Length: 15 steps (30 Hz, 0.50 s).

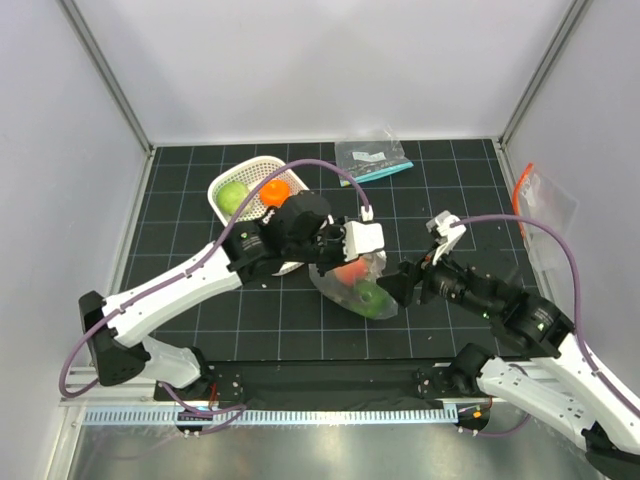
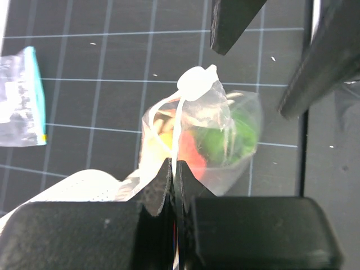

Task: Place the food in the zip-top bag and seal the zipper
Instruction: Adjust the zipper food storage bag at the center of the board.

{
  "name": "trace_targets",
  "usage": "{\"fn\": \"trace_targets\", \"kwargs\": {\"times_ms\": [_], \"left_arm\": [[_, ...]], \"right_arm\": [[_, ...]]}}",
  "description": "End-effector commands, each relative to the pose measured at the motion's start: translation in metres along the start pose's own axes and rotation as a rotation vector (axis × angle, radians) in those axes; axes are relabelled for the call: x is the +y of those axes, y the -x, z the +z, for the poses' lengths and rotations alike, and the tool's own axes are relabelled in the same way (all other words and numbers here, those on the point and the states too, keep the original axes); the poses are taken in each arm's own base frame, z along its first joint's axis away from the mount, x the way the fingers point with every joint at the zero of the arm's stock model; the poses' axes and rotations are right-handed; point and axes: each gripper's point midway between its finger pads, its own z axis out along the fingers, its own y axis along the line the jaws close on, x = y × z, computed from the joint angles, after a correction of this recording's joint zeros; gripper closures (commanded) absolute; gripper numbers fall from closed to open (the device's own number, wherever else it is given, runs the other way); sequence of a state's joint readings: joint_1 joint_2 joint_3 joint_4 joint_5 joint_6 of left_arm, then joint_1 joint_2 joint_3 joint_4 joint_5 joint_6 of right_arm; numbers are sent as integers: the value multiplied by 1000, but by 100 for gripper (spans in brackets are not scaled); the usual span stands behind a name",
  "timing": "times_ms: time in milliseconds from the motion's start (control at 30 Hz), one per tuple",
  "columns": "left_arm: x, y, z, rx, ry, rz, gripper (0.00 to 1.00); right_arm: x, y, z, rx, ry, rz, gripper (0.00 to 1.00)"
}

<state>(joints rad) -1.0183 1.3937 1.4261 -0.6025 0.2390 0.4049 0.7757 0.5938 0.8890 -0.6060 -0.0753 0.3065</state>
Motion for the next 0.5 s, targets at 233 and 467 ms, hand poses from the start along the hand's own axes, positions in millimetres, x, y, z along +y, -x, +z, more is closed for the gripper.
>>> {"fn": "trace_targets", "kwargs": {"times_ms": [233, 467], "left_arm": [[29, 18, -32, -69, 160, 51, 100], [29, 27, -43, -118, 137, 27, 100]], "right_arm": [[14, 57, 0, -317, 82, -104, 39], [17, 52, 22, -252, 100, -137, 48]]}}
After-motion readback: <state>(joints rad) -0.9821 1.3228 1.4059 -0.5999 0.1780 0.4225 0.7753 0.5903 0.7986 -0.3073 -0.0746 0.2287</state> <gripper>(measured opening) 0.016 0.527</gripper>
